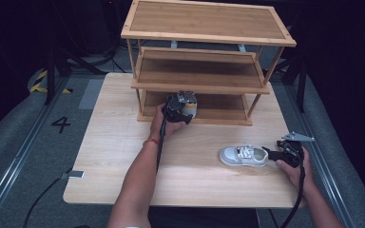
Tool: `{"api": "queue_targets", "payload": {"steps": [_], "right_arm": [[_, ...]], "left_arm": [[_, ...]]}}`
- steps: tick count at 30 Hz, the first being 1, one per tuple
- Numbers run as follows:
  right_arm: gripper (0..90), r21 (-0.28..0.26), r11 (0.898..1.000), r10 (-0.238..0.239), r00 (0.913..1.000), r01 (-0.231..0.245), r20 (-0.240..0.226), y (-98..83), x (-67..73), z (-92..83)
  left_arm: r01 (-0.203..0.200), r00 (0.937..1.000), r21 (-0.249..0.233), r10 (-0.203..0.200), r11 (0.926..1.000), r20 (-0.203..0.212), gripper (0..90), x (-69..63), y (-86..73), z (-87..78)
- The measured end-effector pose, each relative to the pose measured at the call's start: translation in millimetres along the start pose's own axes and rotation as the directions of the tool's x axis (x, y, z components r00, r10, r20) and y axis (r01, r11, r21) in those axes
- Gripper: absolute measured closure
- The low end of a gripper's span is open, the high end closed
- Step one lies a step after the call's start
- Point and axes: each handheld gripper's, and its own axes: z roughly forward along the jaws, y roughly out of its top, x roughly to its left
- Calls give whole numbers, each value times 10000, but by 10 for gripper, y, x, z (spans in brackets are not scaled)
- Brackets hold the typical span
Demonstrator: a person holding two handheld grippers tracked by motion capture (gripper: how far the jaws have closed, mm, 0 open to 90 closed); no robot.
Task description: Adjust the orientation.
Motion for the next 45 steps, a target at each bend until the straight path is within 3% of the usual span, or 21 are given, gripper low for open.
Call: {"api": "queue_targets", "payload": {"steps": [2, 3, 6, 8, 9, 11, 12, 16, 20, 25, 27, 29, 31, 32, 34, 35, 40, 41, 42, 43, 45], "right_arm": [[228, 1, 10000, -3, 10000, 3, -10, 0, 0, 0], [228, 1, 10000, -2, 10000, 2, -12, 1, -1, 0], [230, -6, 10000, -20, 10000, 20, -44, -3, 1, -4], [229, 0, 10000, -76, 10000, 76, -64, -5, -1, -5], [229, 3, 10000, -87, 9999, 87, -68, -4, -1, -5], [230, -7, 10000, -95, 9999, 95, -101, -3, -3, -4], [229, -11, 10000, -89, 9999, 89, -112, -2, -3, -4], [231, -7, 9999, -106, 9999, 106, -111, -3, -2, -4], [231, -3, 10000, -93, 9999, 92, -95, -4, 0, -5], [231, -23, 10000, -77, 9999, 77, -105, -3, 1, -4], [231, -17, 10000, -79, 9999, 79, -115, -2, 1, -3], [231, -19, 10000, -79, 9999, 79, -115, -2, 1, -3], [231, -17, 10000, -80, 9999, 80, -115, -2, 1, -3], [231, -16, 9999, -101, 9999, 101, -132, -1, 0, -2], [232, -22, 9999, -113, 9998, 112, -170, 2, 1, 0], [232, -22, 9999, -125, 9998, 125, -185, 3, 1, 1], [233, -26, 9999, -133, 9997, 133, -204, 4, 1, 2], [234, -24, 9999, -137, 9997, 136, -194, 3, 1, 2], [234, -27, 9999, -146, 9997, 146, -207, 4, 1, 2], [234, -27, 9999, -146, 9997, 146, -207, 4, 1, 2], [235, -13, 9999, -158, 9996, 158, -250, 7, 0, 5]], "left_arm": [[-290, 9994, 149, 292, 9995, -178, 256, 27, 26, 21], [-77, 9995, 77, 80, 9999, -298, 256, 32, 25, 39], [-173, 9996, 237, 179, 9996, -236, 254, 52, 34, 33], [199, 9998, -5, -199, 9998, 21, 253, -6, 5, -27], [-60, 10000, -45, 60, 10000, -34, 250, -14, -10, -65], [-156, 9999, -74, 156, 9999, 9, 244, -42, -30, -96], [-591, 9980, 114, 589, 9982, 211, 242, -78, -60, -178], [-739, 9969, -116, 742, 9972, 252, 242, -154, -142, -282], [-1143, 9926, 38, 1140, 9934, 409, 243, -224, -272, -500], [-1793, 9823, 235, 1777, 9835, 591, 250, -344, -523, -776], [-1882, 9804, 294, 1860, 9817, 643, 250, -360, -573, -832], [-2229, 9728, 342, 2200, 9742, 720, 249, -376, -685, -958], [-2178, 9739, 421, 2143, 9751, 746, 250, -389, -816, -1096], [-2384, 9693, 520, 2343, 9698, 748, 254, -389, -886, -1160], [-2377, 9695, 557, 2333, 9697, 755, 253, -389, -952, -1209], [-2442, 9675, 601, 2390, 9679, 830, 253, -371, -1090, -1303], [-2166, 9736, 705, 2101, 9737, 894, 230, -345, -1324, -1471], [-2186, 9737, 722, 2127, 9731, 815, 230, -344, -1419, -1534], [-2373, 9701, 929, 2309, 9670, 744, 230, -344, -1546, -1582], [-2373, 9701, 929, 2309, 9670, 744, 230, -344, -1546, -1582], [-2058, 9768, 961, 1985, 9739, 809, 230, -320, -1687, -1631]]}}
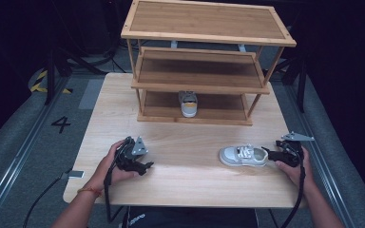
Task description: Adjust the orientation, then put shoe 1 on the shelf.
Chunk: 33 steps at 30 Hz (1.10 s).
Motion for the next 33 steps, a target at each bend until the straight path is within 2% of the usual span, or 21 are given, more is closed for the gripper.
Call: {"api": "queue_targets", "payload": {"steps": [2, 3, 4, 5, 6, 7, 8, 9, 10, 16, 18, 20, 22, 24, 27, 30, 33], "right_arm": [[240, 4, 10000, -36, 10000, 36, -19, 1, 0, 0], [247, 22, 10000, -64, 10000, 64, -34, 2, 2, -2], [247, 22, 10000, -64, 10000, 64, -34, 2, 2, -2], [249, 27, 9999, -152, 9998, 153, -106, 2, 0, -4], [249, 27, 9999, -152, 9998, 153, -106, 2, 0, -4], [247, 36, 9998, -201, 9996, 202, -212, 0, 7, -8], [247, 36, 9998, -201, 9996, 202, -212, 0, 7, -8], [247, 39, 9997, -256, 9993, 257, -256, -1, 13, -9], [247, 58, 9995, -303, 9991, 305, -291, -1, 16, -9], [258, 86, 9984, -551, 9972, 556, -509, -3, 24, -21], [301, 32, 9967, -801, 9938, 806, -764, -14, 51, -42], [330, -33, 9932, -1163, 9915, 1164, -583, -12, 78, -67], [360, -100, 9866, -1633, 9850, 1630, -561, -21, 116, -104], [370, -22, 9816, -1906, 9796, 1908, -642, -24, 149, -134], [371, 143, 9743, -2217, 9683, 2248, -1151, -34, 186, -168], [370, 251, 9623, -2632, 9503, 2709, -1660, -41, 239, -200], [367, 233, 9480, -3043, 9257, 3173, -2248, -45, 303, -225]], "left_arm": [[313, 9995, -87, -312, 9995, 94, 217, 2, -86, -46], [753, 9967, -59, -751, 9971, 294, 200, -2, -164, -86], [753, 9967, -59, -751, 9971, 294, 201, -2, -164, -86], [1297, 9887, -167, -1280, 9914, 784, 195, 14, -240, -97], [1297, 9887, -167, -1280, 9914, 784, 178, 14, -240, -97], [1697, 9823, -475, -1650, 9844, 889, 165, 15, -310, -94], [1697, 9823, -475, -1650, 9844, 889, 160, 15, -310, -94], [1789, 9811, -745, -1722, 9810, 886, 160, -4, -346, -90], [1738, 9824, -831, -1669, 9813, 841, 155, -4, -361, -94], [1734, 9826, -838, -1667, 9813, 813, 154, -6, -363, -96], [1802, 9818, -814, -1741, 9803, 763, 154, -14, -364, -100], [1937, 9793, -826, -1875, 9776, 766, 154, -25, -366, -99], [1937, 9793, -827, -1875, 9776, 766, 154, -25, -366, -99], [1977, 9786, -849, -1916, 9766, 745, 154, -30, -367, -96], [2039, 9777, -868, -1982, 9751, 694, 155, -39, -369, -98], [1982, 9789, -867, -1927, 9763, 683, 154, -35, -369, -99], [1970, 9791, -861, -1914, 9766, 689, 153, -34, -369, -100]]}}
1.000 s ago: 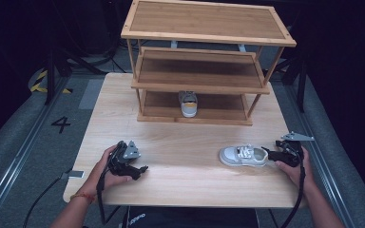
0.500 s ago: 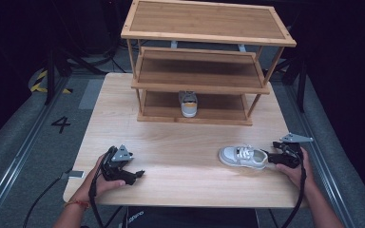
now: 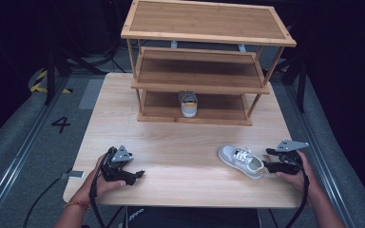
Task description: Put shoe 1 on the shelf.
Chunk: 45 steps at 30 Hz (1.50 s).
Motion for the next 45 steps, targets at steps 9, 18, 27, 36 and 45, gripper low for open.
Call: {"api": "queue_targets", "payload": {"steps": [9, 18, 27, 36, 45], "right_arm": [[348, -88, 9961, -880, 9913, 875, -978, 86, 236, -3], [317, -74, 9880, -1539, 9773, 1545, -1458, 166, 375, -117], [289, -123, 9751, -2196, 9554, 2216, -1977, 298, 551, -355], [293, -62, 9506, -3022, 9209, 3103, -2461, 431, 829, -387], [308, 155, 9331, -3428, 9018, 3592, -2633, 563, 941, -339]], "left_arm": [[65, 10000, -2, -65, 10000, 75, 153, -3, -1, 5], [65, 10000, -1, -65, 10000, 64, 152, -3, -1, 5], [46, 10000, -8, -46, 10000, 23, 152, -3, 0, 4], [45, 10000, -3, -45, 10000, 38, 151, -2, 0, 4], [25, 10000, 6, -25, 10000, 72, 151, 2, 2, 5]]}}
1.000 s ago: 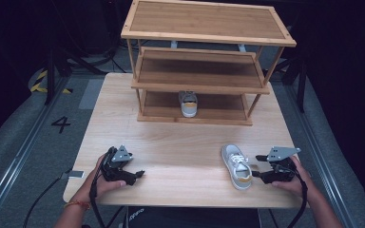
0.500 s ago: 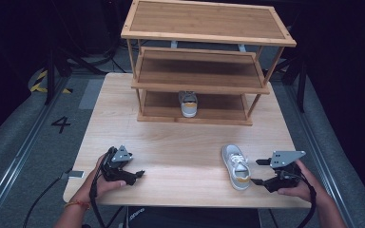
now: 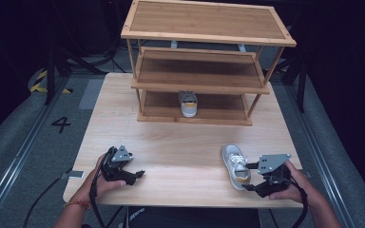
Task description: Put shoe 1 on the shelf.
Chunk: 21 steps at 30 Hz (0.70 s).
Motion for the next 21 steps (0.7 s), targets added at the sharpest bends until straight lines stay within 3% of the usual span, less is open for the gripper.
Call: {"api": "queue_targets", "payload": {"steps": [4, 7, 11, 15, 21], "right_arm": [[347, -98, 9999, -70, 9999, 69, -74, 37, 14, -6], [372, 201, 9993, -305, 9989, 312, -361, 74, 74, 53], [396, 565, 9979, -305, 9987, 328, -416, 89, 75, 124], [451, 1014, 9948, -47, 9977, 116, -680, 110, 55, 271], [544, 1048, 9941, 366, 9957, -276, -853, 84, 2, 371]], "left_arm": [[-9, 10000, 6, 9, 10000, -3, 151, 0, 0, -1], [-3, 10000, 1, 3, 10000, 5, 151, 0, 0, 0], [6, 10000, -13, -6, 10000, -19, 151, -2, 0, 1], [-11, 10000, 28, 11, 10000, 7, 150, 1, 2, -2], [-16, 10000, 41, 16, 10000, 53, 149, 2, 3, 0]]}}
